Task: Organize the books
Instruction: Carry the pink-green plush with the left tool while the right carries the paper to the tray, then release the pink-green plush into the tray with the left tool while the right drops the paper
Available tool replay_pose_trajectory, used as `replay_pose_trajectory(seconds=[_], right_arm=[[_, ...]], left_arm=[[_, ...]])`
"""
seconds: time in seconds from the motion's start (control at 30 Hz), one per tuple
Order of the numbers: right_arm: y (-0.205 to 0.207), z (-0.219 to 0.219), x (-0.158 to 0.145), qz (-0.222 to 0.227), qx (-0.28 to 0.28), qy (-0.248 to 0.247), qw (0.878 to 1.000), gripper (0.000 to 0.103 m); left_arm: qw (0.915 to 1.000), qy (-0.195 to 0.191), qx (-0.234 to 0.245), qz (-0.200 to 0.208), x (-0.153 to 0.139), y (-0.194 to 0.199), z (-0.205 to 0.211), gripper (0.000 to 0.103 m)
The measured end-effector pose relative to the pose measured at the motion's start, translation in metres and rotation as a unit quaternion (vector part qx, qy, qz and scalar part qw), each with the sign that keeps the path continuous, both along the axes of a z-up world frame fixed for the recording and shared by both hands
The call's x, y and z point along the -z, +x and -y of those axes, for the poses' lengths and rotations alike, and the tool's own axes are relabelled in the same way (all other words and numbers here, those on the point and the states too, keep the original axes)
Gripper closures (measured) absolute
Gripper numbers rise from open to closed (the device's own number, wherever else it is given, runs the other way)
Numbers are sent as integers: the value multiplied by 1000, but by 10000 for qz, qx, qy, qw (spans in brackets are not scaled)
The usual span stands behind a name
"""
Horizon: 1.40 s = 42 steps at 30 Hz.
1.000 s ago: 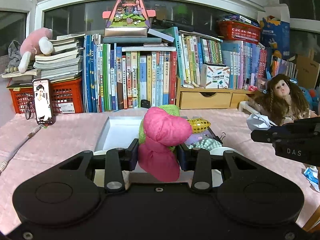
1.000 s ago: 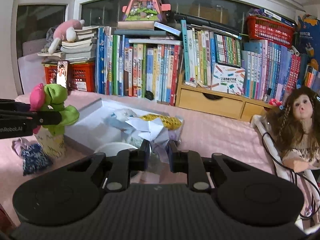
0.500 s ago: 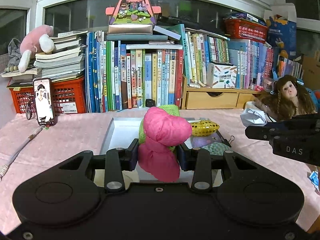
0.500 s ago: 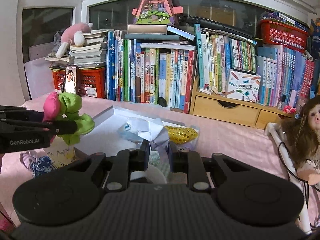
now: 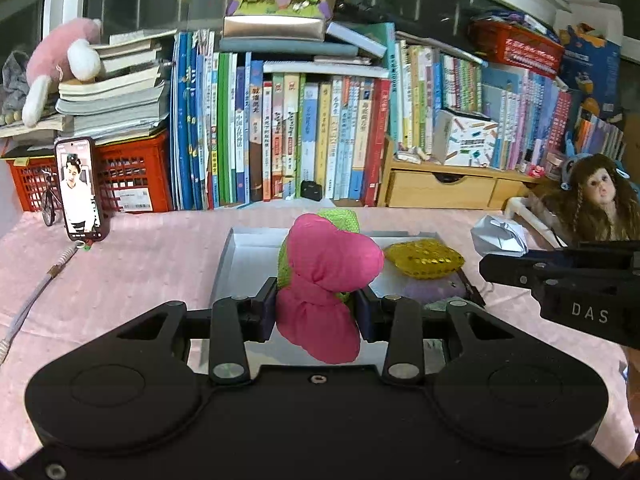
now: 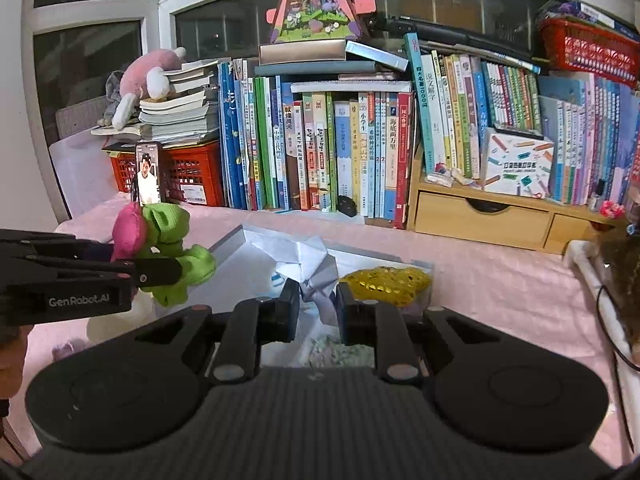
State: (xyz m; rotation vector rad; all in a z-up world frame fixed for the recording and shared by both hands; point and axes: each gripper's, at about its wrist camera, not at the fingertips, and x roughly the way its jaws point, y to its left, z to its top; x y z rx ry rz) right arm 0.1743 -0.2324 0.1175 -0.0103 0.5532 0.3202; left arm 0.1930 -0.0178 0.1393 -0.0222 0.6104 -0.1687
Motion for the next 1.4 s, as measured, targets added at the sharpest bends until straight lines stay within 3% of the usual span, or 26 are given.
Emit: replay_pose_trajectory(seconds=[0.27,0.63,1.0,1.4], right_arm=[[43,-9,3,-521,156,213,9983,79],[81,-15,34,-1442,361,320,9884,78],[109,-17,62,-2113,625,281,9750,78],[115,-21,74,-2322,703,234,9698,76]], left_arm=[[9980,-190,-71,-603,0,52,-13,66],[9838,-393,-141,-1744,37,101,-8,66],[9760,-442,-301,-2112,57,118,-8,66],[9671,-687,-222,-2440,73,125,-10,64]])
